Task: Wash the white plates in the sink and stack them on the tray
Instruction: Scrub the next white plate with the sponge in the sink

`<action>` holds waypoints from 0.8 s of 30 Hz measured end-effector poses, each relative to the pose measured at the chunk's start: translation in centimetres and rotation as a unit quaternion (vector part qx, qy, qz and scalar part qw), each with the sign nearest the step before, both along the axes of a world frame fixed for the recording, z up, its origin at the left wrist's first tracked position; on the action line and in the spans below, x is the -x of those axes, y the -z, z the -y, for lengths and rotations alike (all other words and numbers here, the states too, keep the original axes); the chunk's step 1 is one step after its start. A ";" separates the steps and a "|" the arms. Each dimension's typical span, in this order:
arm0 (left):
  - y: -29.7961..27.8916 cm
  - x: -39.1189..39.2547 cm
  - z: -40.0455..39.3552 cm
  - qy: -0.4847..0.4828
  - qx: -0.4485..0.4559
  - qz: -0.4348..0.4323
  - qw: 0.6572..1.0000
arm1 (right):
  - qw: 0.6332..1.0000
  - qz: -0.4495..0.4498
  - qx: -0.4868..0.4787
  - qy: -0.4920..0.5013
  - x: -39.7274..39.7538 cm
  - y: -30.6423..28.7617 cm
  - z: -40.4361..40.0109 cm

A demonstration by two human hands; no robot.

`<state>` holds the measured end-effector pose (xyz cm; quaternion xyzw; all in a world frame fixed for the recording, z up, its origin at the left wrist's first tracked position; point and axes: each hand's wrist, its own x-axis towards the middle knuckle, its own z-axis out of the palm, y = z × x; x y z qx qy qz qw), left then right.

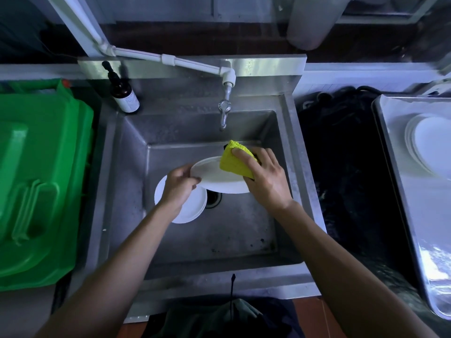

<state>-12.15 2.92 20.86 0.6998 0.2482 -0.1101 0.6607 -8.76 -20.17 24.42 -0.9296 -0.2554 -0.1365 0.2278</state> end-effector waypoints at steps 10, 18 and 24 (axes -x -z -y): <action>-2.2 -0.3 0.8 -0.096 0.289 -0.223 0.926 | 0.998 0.058 -0.005 -0.010 0.7 -1.0 0.3; -4.3 -1.3 2.8 -0.120 0.323 -0.197 0.918 | 0.996 0.080 0.006 -0.032 1.8 -0.3 1.1; -4.0 -1.4 3.8 -0.205 0.358 -0.148 0.899 | 0.998 0.049 0.020 -0.039 3.7 0.2 1.7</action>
